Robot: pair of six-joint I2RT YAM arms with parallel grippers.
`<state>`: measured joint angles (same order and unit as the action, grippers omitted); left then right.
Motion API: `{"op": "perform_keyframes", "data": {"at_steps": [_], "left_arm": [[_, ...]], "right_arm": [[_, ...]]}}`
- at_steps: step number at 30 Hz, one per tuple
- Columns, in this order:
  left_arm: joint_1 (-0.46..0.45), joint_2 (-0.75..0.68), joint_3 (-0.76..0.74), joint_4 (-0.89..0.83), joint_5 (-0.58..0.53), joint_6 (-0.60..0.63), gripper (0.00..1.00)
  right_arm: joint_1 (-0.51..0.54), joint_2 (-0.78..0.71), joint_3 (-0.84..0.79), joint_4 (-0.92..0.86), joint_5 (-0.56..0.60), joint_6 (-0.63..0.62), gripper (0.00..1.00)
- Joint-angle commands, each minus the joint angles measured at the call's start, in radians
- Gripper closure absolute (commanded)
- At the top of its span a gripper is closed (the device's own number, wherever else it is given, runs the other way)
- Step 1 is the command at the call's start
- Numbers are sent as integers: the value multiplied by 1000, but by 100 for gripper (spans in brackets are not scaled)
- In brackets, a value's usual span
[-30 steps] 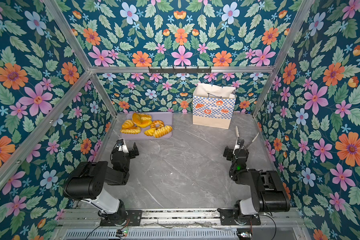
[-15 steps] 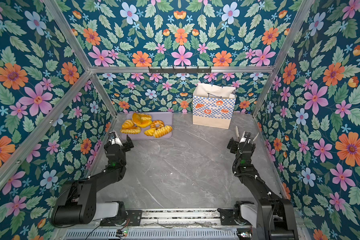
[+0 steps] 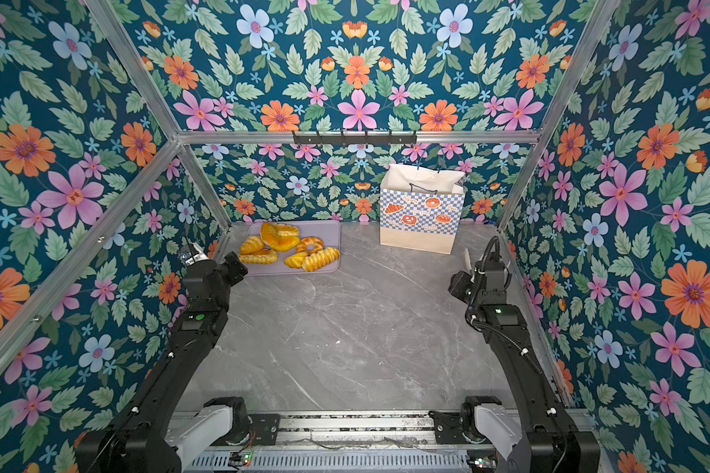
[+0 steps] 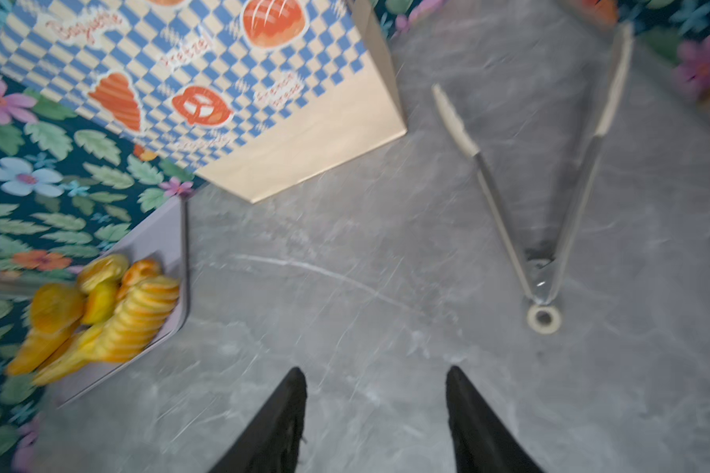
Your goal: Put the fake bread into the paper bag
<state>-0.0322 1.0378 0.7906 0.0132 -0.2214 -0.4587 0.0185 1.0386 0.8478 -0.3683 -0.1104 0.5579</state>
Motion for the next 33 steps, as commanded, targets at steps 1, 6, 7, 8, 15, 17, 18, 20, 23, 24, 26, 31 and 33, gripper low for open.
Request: {"op": "perform_keyframes", "data": {"at_steps": [1,6,7,8,15,17,18,20,23,24,26,31,33], "left_arm": [[3,46,77,-263,132,-28,32],[95,142,137,-351,225,-44,44],[144,162,133,-336,277,-53,48],[193,190,131,-319,329,-53,52],[331,507,257,-305,420,14,69],[358,614,310,-307,446,23,70],[367,653,336,-310,458,26,70],[388,730,386,-322,480,29,70],[404,796,435,-320,501,21,69],[405,810,444,-312,513,14,69],[410,837,464,-302,539,-24,72],[412,868,446,-196,615,-158,74],[411,887,444,-168,634,-207,74]], "right_arm": [[58,18,34,-59,-137,74,48],[242,85,124,-91,-50,66,44],[277,103,147,-106,-34,63,45],[318,122,170,-116,-10,55,45],[638,228,284,-136,250,-41,44],[681,268,318,-151,259,-47,44],[696,283,332,-158,261,-46,44],[724,307,347,-171,264,-44,45],[745,311,337,-165,268,-40,46],[747,307,329,-160,268,-37,46],[747,295,303,-143,277,-30,46],[747,275,278,-130,288,-26,45],[747,274,277,-130,292,-23,46]]}}
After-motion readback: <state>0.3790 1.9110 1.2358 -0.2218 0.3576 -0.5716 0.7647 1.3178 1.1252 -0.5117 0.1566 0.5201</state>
